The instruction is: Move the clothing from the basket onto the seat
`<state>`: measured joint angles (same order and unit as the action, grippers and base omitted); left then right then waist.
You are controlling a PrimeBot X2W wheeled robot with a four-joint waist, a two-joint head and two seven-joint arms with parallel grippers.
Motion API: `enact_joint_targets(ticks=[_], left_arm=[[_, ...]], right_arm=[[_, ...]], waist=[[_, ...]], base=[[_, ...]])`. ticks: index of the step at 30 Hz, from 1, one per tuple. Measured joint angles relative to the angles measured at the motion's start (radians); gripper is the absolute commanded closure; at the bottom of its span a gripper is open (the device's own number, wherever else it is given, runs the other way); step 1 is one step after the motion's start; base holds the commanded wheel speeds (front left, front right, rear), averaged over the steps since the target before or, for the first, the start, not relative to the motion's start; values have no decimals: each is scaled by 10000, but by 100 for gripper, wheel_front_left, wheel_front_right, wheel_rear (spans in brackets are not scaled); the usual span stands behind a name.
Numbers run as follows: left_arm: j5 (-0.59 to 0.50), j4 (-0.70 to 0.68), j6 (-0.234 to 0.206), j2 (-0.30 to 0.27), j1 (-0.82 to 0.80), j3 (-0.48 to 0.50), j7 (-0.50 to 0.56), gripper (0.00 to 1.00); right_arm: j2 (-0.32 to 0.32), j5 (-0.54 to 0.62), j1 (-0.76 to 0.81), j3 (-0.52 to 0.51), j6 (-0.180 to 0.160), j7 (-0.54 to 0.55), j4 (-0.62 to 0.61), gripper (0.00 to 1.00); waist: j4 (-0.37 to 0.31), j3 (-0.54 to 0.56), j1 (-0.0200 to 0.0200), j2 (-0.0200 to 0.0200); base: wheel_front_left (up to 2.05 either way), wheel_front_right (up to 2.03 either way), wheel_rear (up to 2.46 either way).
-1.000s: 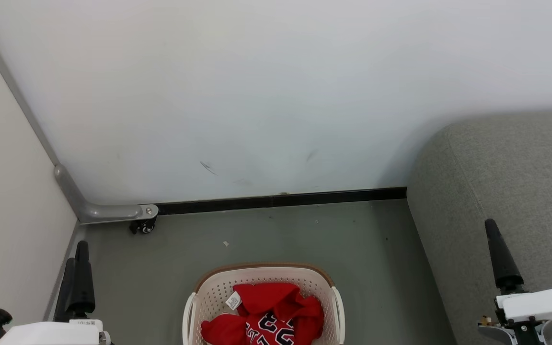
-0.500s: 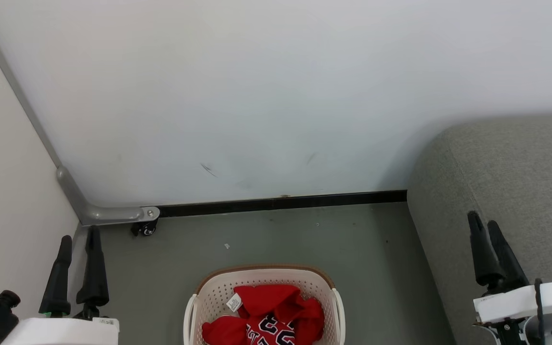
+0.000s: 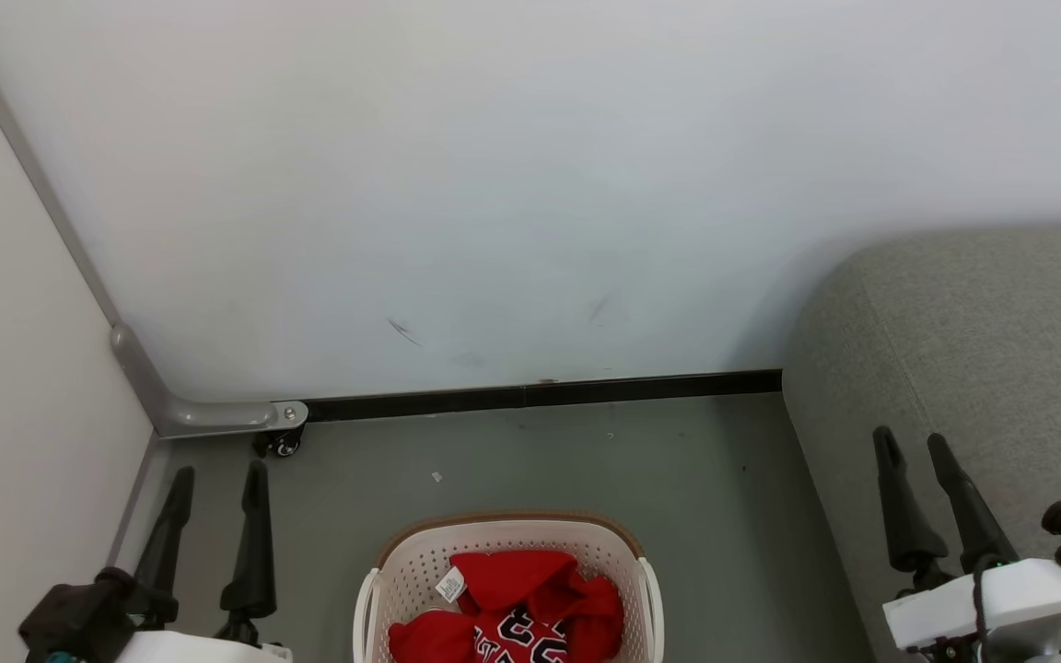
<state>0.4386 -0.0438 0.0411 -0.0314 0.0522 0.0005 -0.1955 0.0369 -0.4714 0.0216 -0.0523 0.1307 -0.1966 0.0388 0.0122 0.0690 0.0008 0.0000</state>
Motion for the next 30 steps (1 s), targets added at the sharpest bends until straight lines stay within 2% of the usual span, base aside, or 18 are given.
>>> enact_joint_targets(ticks=[10, 16, 25, 30], left_arm=[[-1367, 251, -548, -54, 335, -763, -357, 0], [-2278, 541, -663, -73, 465, -1290, -539, 0], [-2282, 961, -1001, -82, 479, -1423, -539, 0], [-2276, 1108, -1035, -84, 478, -1450, -539, 0]], right_arm=[[-4, 1837, 353, 330, 2, -326, 581, 0], [4, 2650, 423, 612, 2, -516, 1218, 0], [2, 2723, 394, 589, 2, -516, 1498, 0], [2, 2713, 344, 491, 2, -516, 1605, 0]], waist=[[-4, 65, -2, 0], [-3, 107, -2, 0], [-12, 98, -2, 0], [-26, 112, -3, 0]], base=[[0, 0, 0], [0, 0, 0], [0, 0, 0], [0, 0, 0]])
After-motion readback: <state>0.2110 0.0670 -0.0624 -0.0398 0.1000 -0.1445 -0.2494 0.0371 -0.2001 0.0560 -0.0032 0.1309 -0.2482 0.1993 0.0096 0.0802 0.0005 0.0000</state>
